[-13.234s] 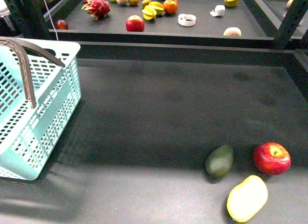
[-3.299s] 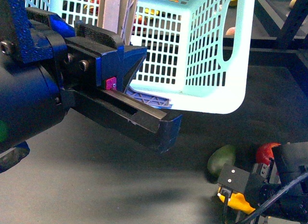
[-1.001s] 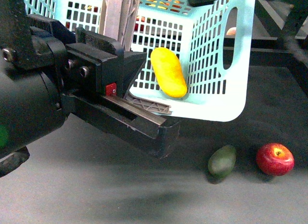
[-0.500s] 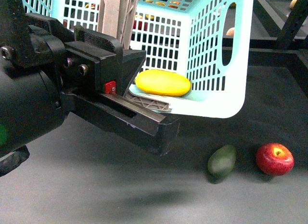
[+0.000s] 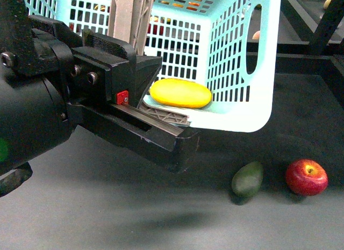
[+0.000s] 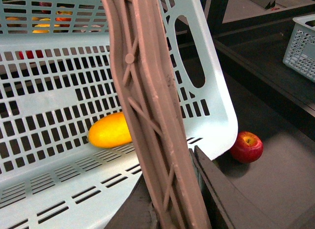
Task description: Pick mango with right arm and hold basket with left
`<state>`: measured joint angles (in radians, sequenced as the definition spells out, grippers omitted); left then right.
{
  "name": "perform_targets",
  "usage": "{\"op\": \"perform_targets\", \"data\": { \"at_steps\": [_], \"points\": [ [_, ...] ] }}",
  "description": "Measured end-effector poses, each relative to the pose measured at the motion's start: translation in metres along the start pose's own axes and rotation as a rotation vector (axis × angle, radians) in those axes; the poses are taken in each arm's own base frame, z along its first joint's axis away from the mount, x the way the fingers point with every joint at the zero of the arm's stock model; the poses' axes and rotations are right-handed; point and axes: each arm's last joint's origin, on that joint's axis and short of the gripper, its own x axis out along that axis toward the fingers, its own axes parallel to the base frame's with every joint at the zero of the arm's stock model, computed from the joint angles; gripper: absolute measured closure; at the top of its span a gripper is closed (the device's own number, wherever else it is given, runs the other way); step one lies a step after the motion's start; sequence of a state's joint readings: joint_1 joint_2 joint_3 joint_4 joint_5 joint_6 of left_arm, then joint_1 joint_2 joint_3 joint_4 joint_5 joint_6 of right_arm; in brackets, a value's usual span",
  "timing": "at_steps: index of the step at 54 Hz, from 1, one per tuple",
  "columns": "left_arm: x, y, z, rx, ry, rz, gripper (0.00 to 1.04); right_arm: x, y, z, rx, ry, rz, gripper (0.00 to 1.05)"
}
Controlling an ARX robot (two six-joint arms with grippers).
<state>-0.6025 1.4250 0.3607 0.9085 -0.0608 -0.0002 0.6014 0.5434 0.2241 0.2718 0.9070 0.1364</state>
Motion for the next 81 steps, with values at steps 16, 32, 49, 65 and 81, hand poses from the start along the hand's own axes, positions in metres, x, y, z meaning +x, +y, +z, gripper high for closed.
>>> {"op": "perform_targets", "data": {
  "at_steps": [16, 32, 49, 65, 81],
  "points": [
    [0.0, 0.0, 0.0, -0.001, 0.0, 0.005, 0.9, 0.001, -0.019, -0.013, -0.083, -0.005, 0.316, 0.44],
    [0.0, 0.0, 0.0, -0.001, 0.0, 0.0, 0.9, 0.002, -0.039, -0.025, -0.1, -0.008, 0.317, 0.9],
    [0.0, 0.0, 0.0, 0.0, 0.0, 0.0, 0.9, -0.003, -0.057, -0.037, -0.109, 0.02, 0.345, 1.03],
    [0.0, 0.0, 0.0, 0.0, 0.0, 0.002, 0.9, -0.004, -0.064, -0.045, -0.102, -0.011, 0.308, 1.03],
    [0.0, 0.0, 0.0, 0.0, 0.0, 0.0, 0.9, -0.004, -0.064, -0.045, -0.102, -0.012, 0.309, 1.03]
  ]
}}
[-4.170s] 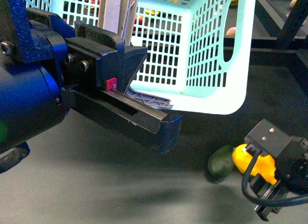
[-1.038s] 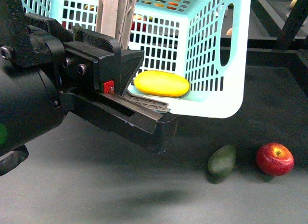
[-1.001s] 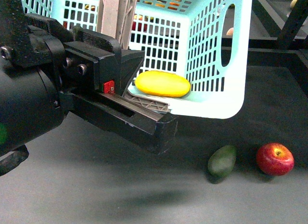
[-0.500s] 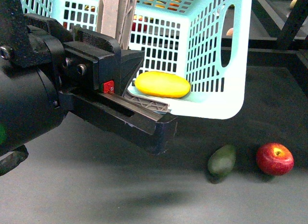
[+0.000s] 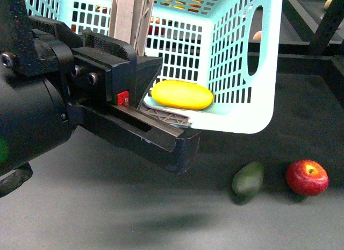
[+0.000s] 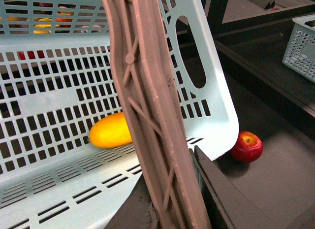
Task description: Pick mango with right arm and hold basket with left
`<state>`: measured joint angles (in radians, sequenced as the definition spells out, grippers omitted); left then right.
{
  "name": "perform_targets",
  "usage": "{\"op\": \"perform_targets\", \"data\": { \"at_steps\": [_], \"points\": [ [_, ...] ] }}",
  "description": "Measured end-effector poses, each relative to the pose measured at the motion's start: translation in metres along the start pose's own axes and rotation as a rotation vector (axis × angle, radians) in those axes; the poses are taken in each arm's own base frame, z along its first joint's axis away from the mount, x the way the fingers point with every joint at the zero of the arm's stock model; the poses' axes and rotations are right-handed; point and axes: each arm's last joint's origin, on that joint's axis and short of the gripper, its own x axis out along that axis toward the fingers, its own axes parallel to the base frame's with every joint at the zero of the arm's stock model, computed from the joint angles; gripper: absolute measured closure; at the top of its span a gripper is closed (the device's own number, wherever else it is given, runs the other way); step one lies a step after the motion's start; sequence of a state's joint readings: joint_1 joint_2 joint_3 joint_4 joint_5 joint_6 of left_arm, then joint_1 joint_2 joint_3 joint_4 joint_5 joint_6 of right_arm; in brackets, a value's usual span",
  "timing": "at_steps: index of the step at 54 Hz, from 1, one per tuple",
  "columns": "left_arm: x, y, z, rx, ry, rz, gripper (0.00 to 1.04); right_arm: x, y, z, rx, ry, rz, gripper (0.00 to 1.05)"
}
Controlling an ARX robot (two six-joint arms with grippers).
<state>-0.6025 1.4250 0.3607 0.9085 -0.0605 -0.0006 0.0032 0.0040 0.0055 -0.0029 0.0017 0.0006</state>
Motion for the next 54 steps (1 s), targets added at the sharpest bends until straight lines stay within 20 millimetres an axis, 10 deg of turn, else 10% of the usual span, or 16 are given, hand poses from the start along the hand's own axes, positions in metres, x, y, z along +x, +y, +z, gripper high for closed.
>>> {"op": "perform_targets", "data": {
  "at_steps": [54],
  "points": [
    [0.0, 0.0, 0.0, 0.0, 0.0, 0.0, 0.9, 0.0, 0.0, 0.0, -0.001, 0.0, 0.0, 0.98]
  ]
}}
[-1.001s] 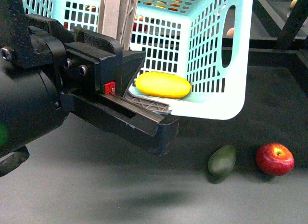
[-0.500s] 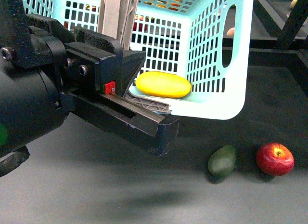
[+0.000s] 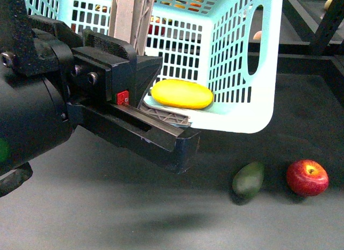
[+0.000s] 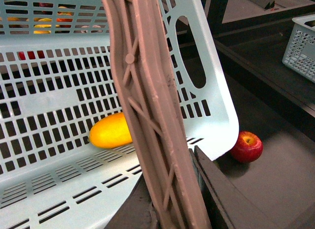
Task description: Pick mango with right arm and hold basket with left
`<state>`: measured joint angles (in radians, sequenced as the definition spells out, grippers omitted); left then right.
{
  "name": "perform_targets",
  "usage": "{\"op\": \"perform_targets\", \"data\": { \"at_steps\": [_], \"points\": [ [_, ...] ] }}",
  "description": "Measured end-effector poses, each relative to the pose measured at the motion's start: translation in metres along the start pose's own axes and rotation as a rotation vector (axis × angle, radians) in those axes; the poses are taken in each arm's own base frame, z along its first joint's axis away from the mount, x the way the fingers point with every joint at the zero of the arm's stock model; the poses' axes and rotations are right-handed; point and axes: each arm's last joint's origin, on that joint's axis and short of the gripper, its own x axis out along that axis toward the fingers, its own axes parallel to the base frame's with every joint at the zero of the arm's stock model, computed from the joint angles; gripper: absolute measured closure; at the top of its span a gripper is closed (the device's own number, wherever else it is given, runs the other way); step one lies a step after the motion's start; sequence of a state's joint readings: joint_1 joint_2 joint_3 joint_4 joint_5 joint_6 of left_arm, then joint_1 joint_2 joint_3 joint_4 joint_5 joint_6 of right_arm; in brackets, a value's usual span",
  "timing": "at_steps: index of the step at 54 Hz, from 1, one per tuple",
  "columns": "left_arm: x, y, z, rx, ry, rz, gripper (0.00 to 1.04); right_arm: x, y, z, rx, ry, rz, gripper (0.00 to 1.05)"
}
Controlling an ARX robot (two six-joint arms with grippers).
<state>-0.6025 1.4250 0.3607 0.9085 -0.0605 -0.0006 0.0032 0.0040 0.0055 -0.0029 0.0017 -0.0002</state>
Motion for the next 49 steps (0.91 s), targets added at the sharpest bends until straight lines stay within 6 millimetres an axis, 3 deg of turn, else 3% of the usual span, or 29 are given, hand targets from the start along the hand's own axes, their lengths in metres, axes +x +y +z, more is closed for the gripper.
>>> {"op": "perform_targets", "data": {
  "at_steps": [15, 31, 49],
  "points": [
    [0.0, 0.0, 0.0, 0.0, 0.0, 0.0, 0.9, 0.0, 0.0, 0.0, 0.0, 0.0, 0.0, 0.54],
    [0.017, -0.005, 0.005, -0.184, -0.04, 0.234, 0.9, 0.0, 0.0, 0.0, 0.001, 0.0, 0.0, 0.07],
    [0.053, 0.025, 0.018, -0.734, 0.022, 0.359, 0.9, 0.0, 0.0, 0.0, 0.001, 0.0, 0.0, 0.08]
  ]
}}
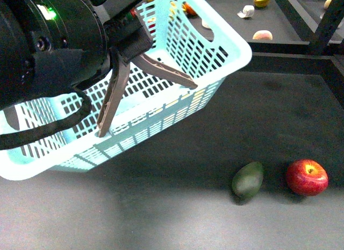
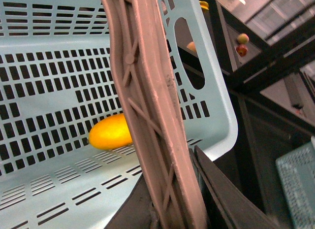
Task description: Pick mango with right arm and hold basket with left
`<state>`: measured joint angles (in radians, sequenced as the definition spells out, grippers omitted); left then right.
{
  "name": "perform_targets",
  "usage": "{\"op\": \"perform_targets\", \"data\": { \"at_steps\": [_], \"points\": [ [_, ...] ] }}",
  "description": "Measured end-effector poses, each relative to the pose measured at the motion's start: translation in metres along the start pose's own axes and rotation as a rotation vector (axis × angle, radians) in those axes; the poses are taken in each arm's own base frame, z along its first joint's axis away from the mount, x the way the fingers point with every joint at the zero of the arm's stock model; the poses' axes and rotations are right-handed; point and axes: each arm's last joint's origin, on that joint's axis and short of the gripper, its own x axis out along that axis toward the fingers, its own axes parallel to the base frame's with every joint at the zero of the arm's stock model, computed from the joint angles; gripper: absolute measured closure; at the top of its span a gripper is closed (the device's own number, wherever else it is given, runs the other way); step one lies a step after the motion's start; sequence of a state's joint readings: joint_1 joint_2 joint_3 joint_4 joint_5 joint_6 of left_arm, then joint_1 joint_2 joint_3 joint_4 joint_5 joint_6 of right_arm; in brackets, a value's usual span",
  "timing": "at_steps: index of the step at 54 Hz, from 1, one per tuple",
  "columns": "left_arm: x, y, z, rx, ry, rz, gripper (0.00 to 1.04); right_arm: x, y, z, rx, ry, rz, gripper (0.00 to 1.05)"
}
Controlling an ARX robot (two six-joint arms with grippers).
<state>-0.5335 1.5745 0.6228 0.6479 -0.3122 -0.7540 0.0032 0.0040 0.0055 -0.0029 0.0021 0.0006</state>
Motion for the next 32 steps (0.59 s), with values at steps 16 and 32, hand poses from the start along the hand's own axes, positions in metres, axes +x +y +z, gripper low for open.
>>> {"op": "perform_targets", "data": {
  "at_steps": [16, 32],
  "points": [
    [0.045, 0.05, 0.022, -0.281, -0.122, 0.337, 0.9, 0.0, 0.0, 0.0, 0.0, 0.0, 0.0, 0.08],
    [0.076, 0.079, 0.047, -0.388, -0.206, 0.5, 0.9, 0.0, 0.0, 0.0, 0.0, 0.0, 0.0, 0.08]
  ]
}}
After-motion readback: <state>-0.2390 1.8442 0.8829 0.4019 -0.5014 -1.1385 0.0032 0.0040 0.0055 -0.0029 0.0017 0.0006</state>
